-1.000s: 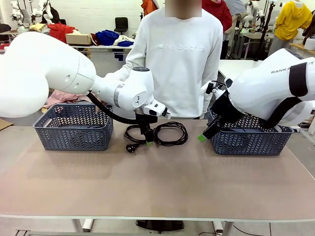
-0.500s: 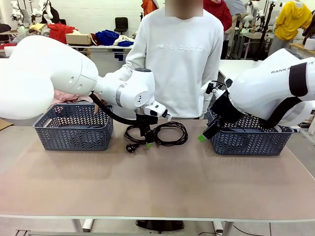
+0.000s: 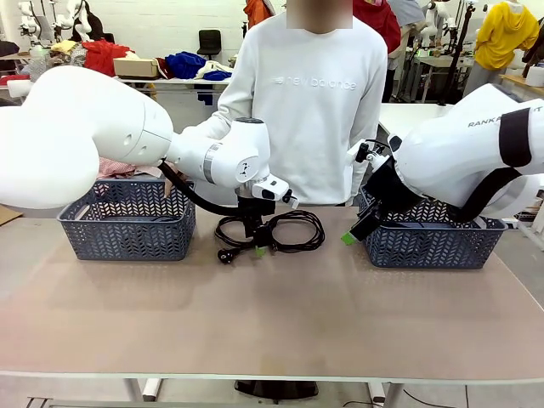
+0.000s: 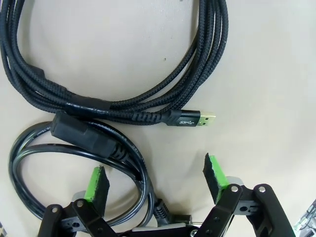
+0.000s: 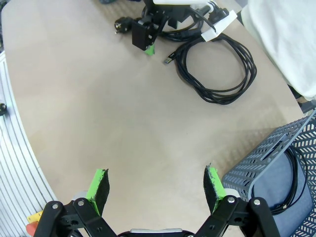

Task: Organize the cables according to human instructions.
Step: Pick up a bundle of cables and place it in the basket indicated by the human.

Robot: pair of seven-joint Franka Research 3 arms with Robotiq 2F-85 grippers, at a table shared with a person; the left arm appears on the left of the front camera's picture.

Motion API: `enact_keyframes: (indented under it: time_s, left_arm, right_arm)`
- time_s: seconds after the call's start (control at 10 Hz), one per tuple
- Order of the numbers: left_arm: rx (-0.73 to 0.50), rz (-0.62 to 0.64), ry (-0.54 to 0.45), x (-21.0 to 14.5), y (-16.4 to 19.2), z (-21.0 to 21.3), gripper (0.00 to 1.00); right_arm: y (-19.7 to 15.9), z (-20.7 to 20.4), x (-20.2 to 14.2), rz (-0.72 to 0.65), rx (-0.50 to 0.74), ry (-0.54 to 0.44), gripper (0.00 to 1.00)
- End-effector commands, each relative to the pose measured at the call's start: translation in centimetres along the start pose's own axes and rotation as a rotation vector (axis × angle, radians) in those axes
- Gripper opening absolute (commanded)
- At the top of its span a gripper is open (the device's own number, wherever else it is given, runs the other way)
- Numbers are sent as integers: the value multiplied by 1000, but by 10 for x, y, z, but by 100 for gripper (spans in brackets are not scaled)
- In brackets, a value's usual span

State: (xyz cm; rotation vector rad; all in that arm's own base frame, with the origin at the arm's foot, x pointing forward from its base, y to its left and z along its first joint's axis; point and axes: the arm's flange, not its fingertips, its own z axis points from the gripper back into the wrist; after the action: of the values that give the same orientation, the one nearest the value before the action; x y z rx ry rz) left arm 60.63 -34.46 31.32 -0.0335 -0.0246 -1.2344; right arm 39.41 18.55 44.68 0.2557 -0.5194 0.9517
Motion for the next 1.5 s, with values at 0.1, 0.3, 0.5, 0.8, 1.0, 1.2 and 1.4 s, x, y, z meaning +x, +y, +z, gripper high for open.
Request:
enact_keyframes:
  time_s: [0.1, 0.3, 0.5, 0.8, 1.0, 1.2, 1.4]
  left_arm:
    - [-12, -31, -2, -1, 5, 2, 99]
    - [7, -30, 2, -2, 7, 3, 87]
    - [6, -20, -16, -2, 6, 4, 76]
    - [10, -2, -19, -5, 7, 5, 56]
    - [16, 26, -16, -8, 8, 7, 42]
    - [17, 48, -21, -10, 9, 6, 28]
    - [48, 87, -16, -14, 9, 9, 14]
  right_arm:
    - [0, 2, 0, -1, -3, -4, 100]
    - [0, 2, 0, -1, -3, -4, 100]
    - [0, 2, 0, -1, -3, -4, 100]
    - [0, 2, 0, -1, -3, -4, 100]
    - [0, 2, 0, -1, -3, -4, 100]
    - [0, 2, 0, -1, -3, -4, 100]
    - [0, 2, 0, -1, -3, -4, 100]
